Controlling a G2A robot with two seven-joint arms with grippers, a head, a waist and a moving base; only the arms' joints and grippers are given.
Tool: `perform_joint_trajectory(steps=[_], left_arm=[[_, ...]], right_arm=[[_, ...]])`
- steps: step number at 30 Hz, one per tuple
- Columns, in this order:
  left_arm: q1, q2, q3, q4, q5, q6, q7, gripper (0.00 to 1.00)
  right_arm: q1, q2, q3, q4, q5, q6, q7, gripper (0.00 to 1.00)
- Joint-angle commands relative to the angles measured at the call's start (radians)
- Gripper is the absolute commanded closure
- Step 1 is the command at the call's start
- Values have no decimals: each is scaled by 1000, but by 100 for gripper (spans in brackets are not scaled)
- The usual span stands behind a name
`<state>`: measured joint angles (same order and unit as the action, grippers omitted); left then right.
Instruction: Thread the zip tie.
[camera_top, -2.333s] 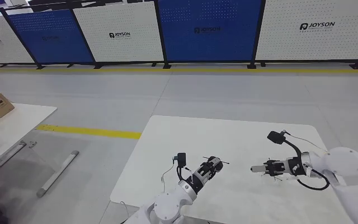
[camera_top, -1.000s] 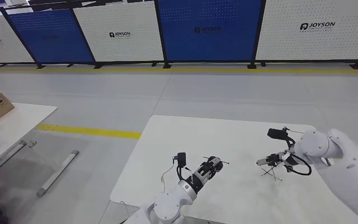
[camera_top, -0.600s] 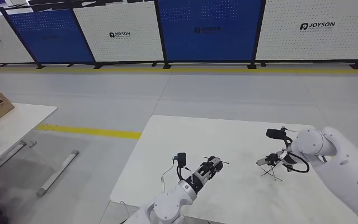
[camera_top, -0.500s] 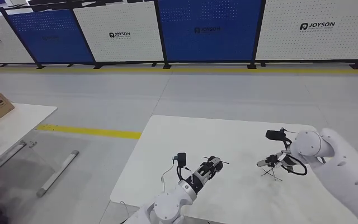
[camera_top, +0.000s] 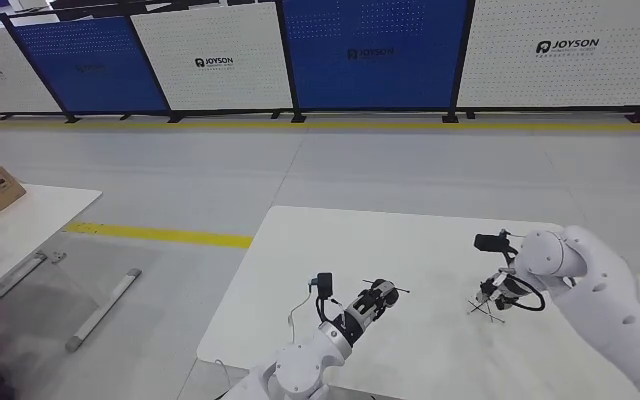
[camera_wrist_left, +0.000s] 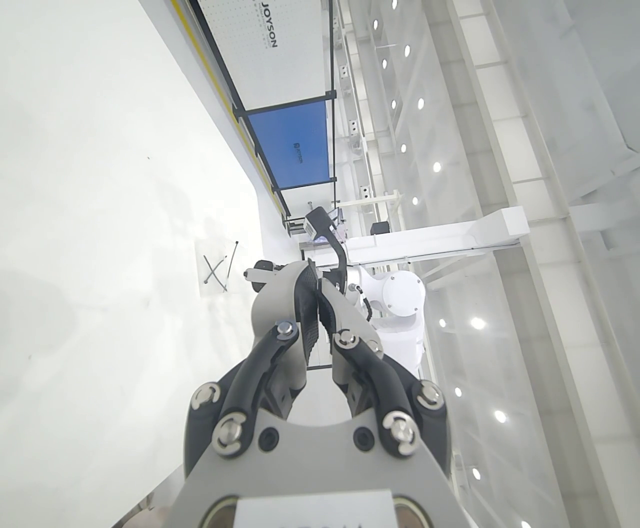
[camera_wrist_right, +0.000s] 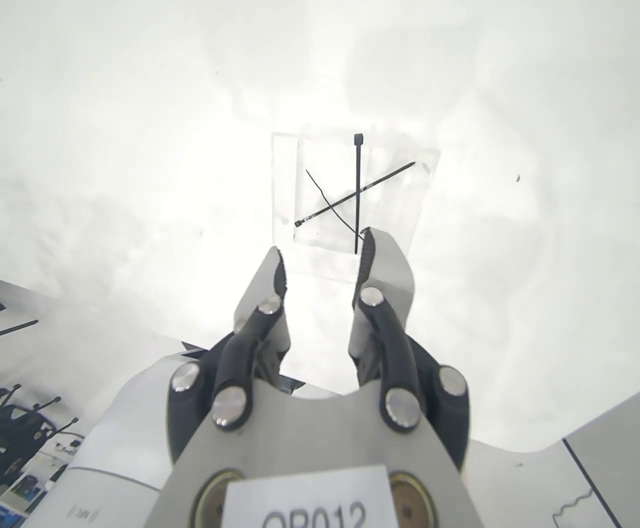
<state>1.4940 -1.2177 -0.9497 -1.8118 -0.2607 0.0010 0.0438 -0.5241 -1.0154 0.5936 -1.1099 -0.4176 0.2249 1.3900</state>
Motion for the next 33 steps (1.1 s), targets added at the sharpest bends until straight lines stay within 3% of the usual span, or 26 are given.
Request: perform_joint_trajectory(steps=[1,7,10,16,20,22,26,27,29,30,31,32,33], left_arm=[[0,0,0,0,0,0,0,100],[0,0,0,0,0,0,0,100],[0,0,0,0,0,0,0,100],[0,0,0,0,0,0,0,100],[0,0,0,0,0,0,0,100],[0,0,0,0,0,0,0,100],[0,0,0,0,0,0,0,100],[0,0,0,0,0,0,0,100],[0,0,0,0,0,0,0,100],[0,0,0,0,0,0,0,100],[0,0,0,0,0,0,0,100],[0,0,0,0,0,0,0,100],[0,0,0,0,0,0,0,100]], right_arm=[[16,-7,-23,21,12,12,0,83],[61,-36,-83,95,24,57,0,85],[78,-52,-109,124,27,66,0,81],[106,-84,-148,185,34,80,0,82],[120,-106,-169,226,33,82,0,71],[127,-119,-179,247,35,77,0,70],[137,-138,-180,276,53,34,-5,51],[139,-140,-172,285,63,7,-15,36],[139,-139,-162,294,65,-8,-29,38],[139,-138,-159,294,58,-10,-36,48],[137,-136,-156,288,44,-11,-49,51],[134,-134,-152,282,41,-12,-54,51],[131,-132,-147,275,38,-16,-62,44]])
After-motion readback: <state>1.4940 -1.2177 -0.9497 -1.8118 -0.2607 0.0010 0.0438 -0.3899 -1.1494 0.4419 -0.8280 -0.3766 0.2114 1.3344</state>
